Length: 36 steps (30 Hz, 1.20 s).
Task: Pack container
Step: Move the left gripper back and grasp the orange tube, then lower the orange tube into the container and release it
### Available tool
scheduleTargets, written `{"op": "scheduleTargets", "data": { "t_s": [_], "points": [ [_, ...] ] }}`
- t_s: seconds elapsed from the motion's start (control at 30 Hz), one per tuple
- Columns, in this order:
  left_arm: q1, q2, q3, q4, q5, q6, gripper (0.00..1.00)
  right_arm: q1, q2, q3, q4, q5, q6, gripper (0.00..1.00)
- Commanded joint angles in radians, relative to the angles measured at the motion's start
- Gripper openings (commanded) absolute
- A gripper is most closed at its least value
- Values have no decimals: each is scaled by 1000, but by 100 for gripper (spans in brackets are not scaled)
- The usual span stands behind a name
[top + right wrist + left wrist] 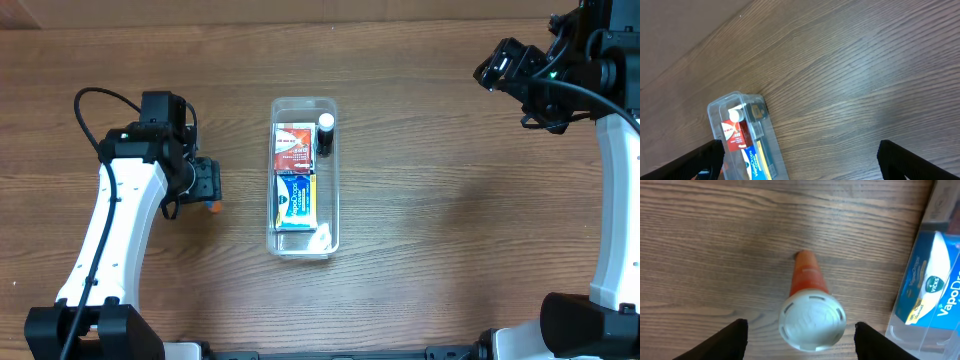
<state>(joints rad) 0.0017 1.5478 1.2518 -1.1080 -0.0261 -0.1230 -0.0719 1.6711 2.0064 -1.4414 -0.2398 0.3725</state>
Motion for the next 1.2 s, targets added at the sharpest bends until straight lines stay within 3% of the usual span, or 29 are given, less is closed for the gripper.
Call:
{"op": "scheduleTargets", "data": {
  "t_s": [0.0, 0.13, 0.27, 0.43, 0.53, 0.7, 0.8, 0.9, 1.17],
  "points": [
    [-2, 45, -25, 17, -3, 19, 67, -2, -2, 7, 2, -5, -3, 100],
    [-2, 89, -24, 24, -27, 20, 43, -2, -2, 7, 3, -5, -3, 100],
    [-8, 50, 99, -82, -32, 11, 30, -2, -2, 7, 3, -5, -3, 100],
    [-125, 2, 509, -317, -29, -7, 31, -2, -2, 7, 2, -5, -3, 100],
    [-240, 2, 618, -375, 20, -93, 30, -2, -2, 7, 3, -5, -3, 100],
    [-484, 34, 595, -311, 14, -244, 32, -2, -2, 7, 3, -5, -3, 100],
    [-588, 141, 539, -241, -13, -296, 31, -2, -2, 7, 2, -5, -3, 99],
    [-613, 244, 537, -218, -87, -330, 28, -2, -2, 7, 2, -5, -3, 100],
    [-614, 441, 537, -61, -140, -325, 32, -2, -2, 7, 2, -5, -3, 100]
  ]
}}
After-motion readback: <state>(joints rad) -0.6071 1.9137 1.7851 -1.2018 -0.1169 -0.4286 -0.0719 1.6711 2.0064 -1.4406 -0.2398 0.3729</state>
